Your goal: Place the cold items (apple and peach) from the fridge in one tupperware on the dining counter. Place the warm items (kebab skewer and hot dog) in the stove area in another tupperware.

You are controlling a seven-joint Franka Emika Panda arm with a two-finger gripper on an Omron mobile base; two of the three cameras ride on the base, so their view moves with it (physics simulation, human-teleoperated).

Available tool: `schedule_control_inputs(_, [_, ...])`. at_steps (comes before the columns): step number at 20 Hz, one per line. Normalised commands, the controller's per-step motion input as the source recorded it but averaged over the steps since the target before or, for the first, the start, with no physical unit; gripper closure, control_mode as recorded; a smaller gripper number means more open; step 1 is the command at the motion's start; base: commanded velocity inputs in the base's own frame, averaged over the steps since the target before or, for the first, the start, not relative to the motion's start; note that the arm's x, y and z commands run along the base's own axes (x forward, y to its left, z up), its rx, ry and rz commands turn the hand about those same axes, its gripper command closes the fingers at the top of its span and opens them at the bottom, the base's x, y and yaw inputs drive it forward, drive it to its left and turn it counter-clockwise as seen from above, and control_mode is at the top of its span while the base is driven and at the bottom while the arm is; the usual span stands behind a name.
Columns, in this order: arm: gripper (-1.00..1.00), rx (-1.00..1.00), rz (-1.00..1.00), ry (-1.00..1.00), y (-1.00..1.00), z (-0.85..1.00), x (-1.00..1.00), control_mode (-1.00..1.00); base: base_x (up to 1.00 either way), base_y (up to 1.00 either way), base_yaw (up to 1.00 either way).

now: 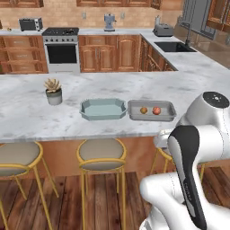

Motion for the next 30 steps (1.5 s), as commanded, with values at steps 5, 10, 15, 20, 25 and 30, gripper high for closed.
schedule_control_inputs(5, [-1.00, 0.00, 0.00, 0.00, 0.00, 0.00, 0.00, 1.00, -0.61, 0.93, 0.04])
schedule_control_inputs(10, [-1.00, 0.00, 0.00, 0.00, 0.00, 0.00, 0.00, 1.00, -0.33, 1.00, 0.00])
schedule_control_inputs(15, [-1.00, 0.00, 0.00, 0.00, 0.00, 0.00, 0.00, 1.00, 0.00, 1.00, 0.00])
schedule_control_inputs(20, [-1.00, 0.00, 0.00, 0.00, 0.00, 0.00, 0.00, 1.00, 0.04, 1.00, 0.00])
schedule_control_inputs(25, [-1.00, 0.00, 0.00, 0.00, 0.00, 0.00, 0.00, 1.00, 0.14, 1.00, 0.00])
schedule_control_inputs(30, [-1.00, 0.00, 0.00, 0.00, 0.00, 0.00, 0.00, 1.00, 0.21, 1.00, 0.00])
